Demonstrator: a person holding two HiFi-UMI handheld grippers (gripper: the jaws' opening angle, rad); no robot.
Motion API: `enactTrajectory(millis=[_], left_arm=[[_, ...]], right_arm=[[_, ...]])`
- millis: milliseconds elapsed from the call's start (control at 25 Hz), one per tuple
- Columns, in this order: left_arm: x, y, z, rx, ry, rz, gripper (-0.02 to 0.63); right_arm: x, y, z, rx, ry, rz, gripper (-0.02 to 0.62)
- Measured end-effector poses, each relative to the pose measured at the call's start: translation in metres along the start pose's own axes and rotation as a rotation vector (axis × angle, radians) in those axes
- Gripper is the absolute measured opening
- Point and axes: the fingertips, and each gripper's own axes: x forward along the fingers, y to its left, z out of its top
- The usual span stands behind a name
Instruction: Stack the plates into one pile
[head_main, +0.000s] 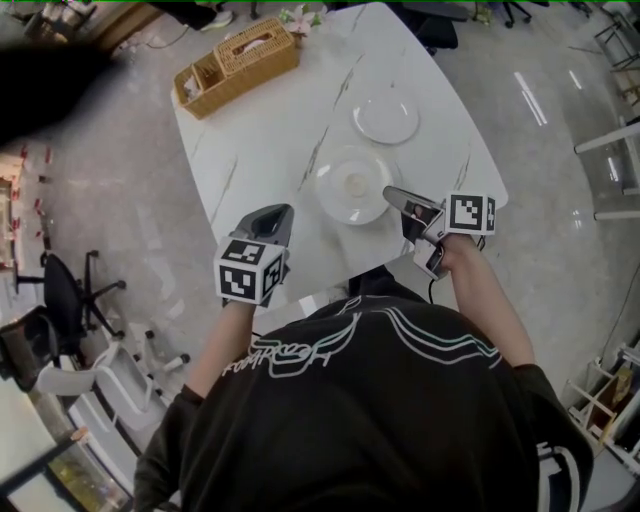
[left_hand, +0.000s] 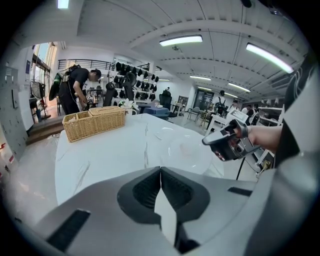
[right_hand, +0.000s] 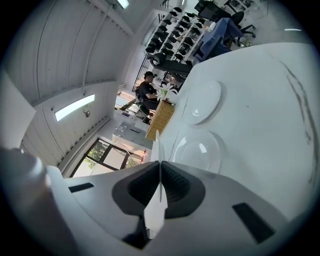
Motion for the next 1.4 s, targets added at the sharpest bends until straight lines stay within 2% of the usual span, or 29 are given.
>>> enactTrajectory(millis=[320,600,840,960,1040,1280,1400], left_arm=[[0.019,-0.009,0.009,-0.009,0.018,-0.007,0.025],[0.034,-0.012,0.009,-0.013,0.033,-0.013,0.025],[0.039,-0.012,0.008,-0.026,0.035,-0.017,0.025],[0.041,-0.009,0.006,-0.031,0.039,-0.018,0.025],[0.041,-0.008,0.004,-0.032,0.038,-0.014,0.025],[0.04,-0.009,0.004,-0.03,0.034,-0.016,0.025],[0.039,-0.009,0.004,-0.029,0.032,-0.016,0.025]], right_arm=[[-0.009,-0.027,0.018,0.064,-0.022,-0.011,0.035],[-0.009,-0.05,0.017,0.102,-0.009,-0.029,0.035],[-0.003,-0.056,0.016,0.088,0.007,-0.048,0.037],[0.0,-0.055,0.016,0.007,0.023,-0.076,0.064],[0.003,-0.054,0.013,-0.08,0.062,-0.108,0.164],[0.008,-0.055,-0.002,-0.477,0.261,-0.295,0.248],[0.009,-0.055,-0.008,-0.615,0.338,-0.355,0.276]])
